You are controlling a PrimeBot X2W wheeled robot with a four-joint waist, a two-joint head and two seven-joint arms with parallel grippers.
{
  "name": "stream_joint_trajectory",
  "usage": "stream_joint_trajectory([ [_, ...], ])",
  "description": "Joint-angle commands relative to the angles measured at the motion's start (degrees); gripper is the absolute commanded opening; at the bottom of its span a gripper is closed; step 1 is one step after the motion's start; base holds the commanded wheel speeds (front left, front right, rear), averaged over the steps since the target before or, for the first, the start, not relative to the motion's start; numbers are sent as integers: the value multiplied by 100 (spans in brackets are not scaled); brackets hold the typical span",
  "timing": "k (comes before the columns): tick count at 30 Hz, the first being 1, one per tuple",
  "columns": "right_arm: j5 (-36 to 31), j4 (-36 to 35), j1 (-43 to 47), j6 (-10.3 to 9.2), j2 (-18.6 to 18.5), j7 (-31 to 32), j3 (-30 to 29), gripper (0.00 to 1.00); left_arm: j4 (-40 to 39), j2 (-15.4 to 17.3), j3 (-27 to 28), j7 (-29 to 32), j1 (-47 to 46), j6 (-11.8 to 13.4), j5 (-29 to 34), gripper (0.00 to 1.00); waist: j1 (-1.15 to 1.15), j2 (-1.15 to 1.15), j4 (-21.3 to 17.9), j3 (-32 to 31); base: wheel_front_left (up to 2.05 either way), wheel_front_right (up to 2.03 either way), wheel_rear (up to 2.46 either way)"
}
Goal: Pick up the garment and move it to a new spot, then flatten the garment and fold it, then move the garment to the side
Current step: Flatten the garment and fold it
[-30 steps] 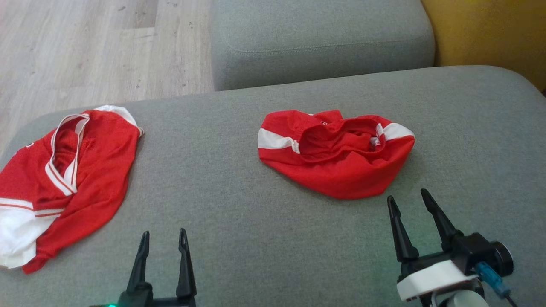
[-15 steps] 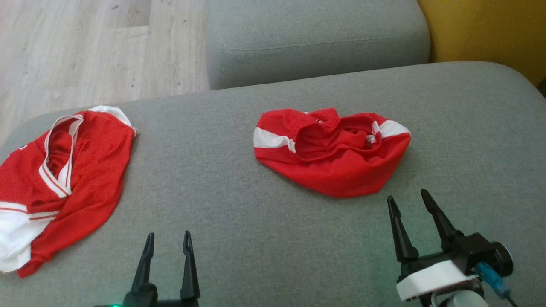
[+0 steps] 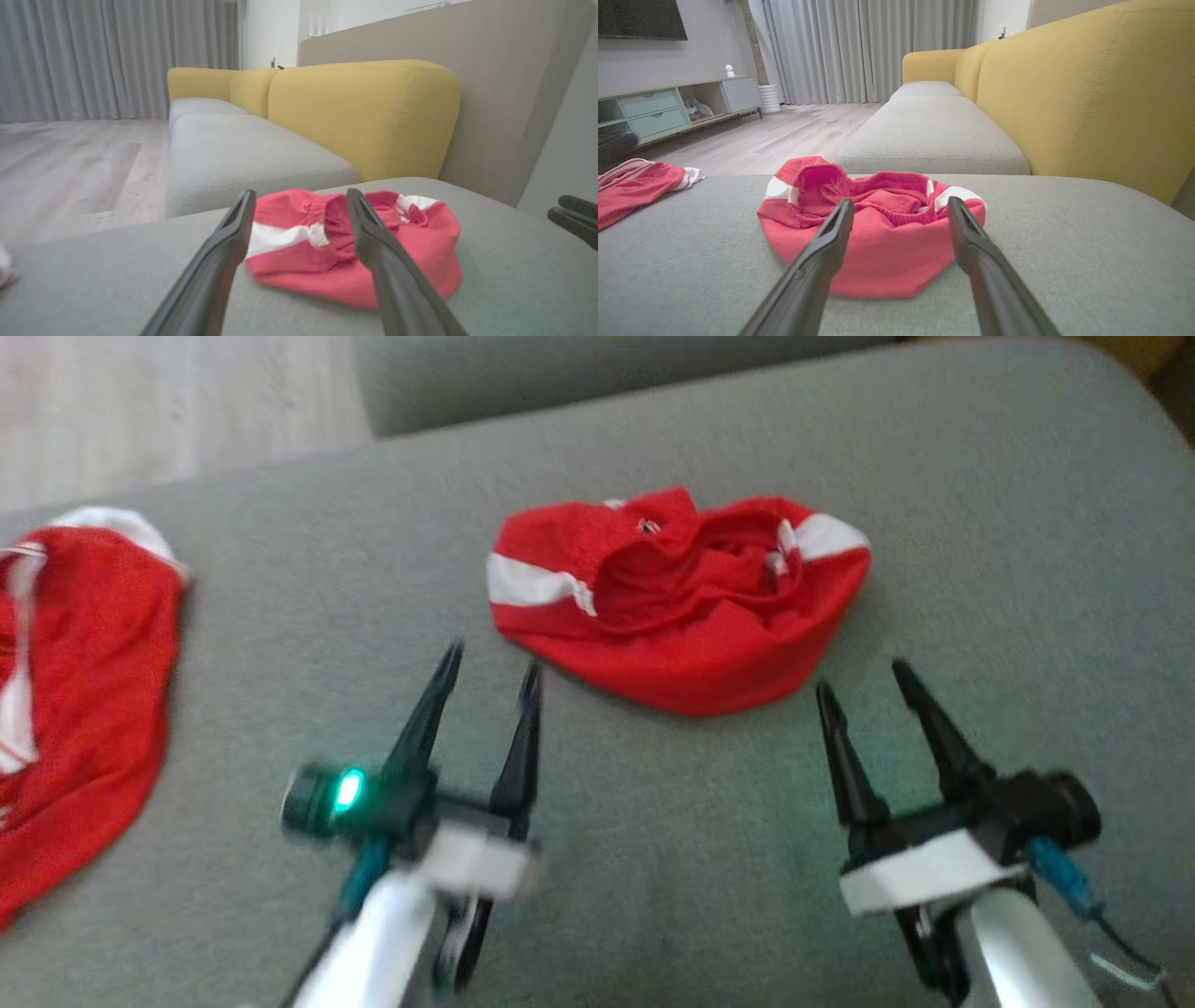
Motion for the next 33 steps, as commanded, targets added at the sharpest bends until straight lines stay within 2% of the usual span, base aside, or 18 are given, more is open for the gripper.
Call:
stream_joint_trajectory([
  [1, 4, -230, -230, 39, -11, -22, 139, 100, -90, -10, 73, -55, -392, -41, -84, 100, -3, 0, -386, 486, 0, 0, 0],
  [5, 69, -295, -468, 39, -11, -22, 196, 100, 611, -10, -628, -12, -1574, -303, -756, 100, -3, 0, -718, 908, 0, 0, 0],
  [11, 206, -329, -744, 39, -11, -22, 304, 100, 1325, -10, -1829, 831, -3018, -508, -2417, 100, -3, 0, -1227, 1386, 0, 0, 0],
  [18, 434, -375, -923, 39, -11, -22, 429, 100, 1996, -10, -2588, 1522, -4096, 24, -4119, 100, -3, 0, -1761, 1791, 0, 0, 0],
  [23, 576, -379, -937, 39, -11, -22, 434, 100, 2451, -10, -2899, 1554, -4637, 320, -4819, 100, -3, 0, -1997, 1958, 0, 0, 0],
  [27, 636, -371, -919, 39, -11, -22, 440, 100, 2757, -10, -3087, 1383, -4920, 413, -5178, 100, -3, 0, -2092, 1989, 0, 0, 0],
  [28, 646, -372, -914, 39, -11, -22, 438, 100, 2812, -10, -3131, 1324, -4961, 415, -5257, 87, -3, 0, -2105, 1986, 0, 0, 0],
  [29, 653, -371, -908, 39, -11, -22, 436, 100, 2854, -10, -3178, 1266, -4989, 412, -5335, 31, -3, 0, -2113, 1979, 0, 0, 0],
  [30, 657, -370, -904, 39, -11, -22, 429, 100, 2864, -10, -3210, 1196, -5005, 384, -5434, 0, -3, 0, -2114, 1970, 0, 0, 0],
  [32, 652, -359, -892, 39, -11, -22, 394, 100, 2843, -10, -3332, 1066, -5048, 291, -5578, 0, -3, 0, -2084, 1928, 0, 0, 0],
  [33, 640, -344, -878, 39, -11, -22, 370, 100, 2749, -10, -3489, 898, -5115, 159, -5689, 0, -3, 0, -2030, 1852, 0, 0, 0],
])
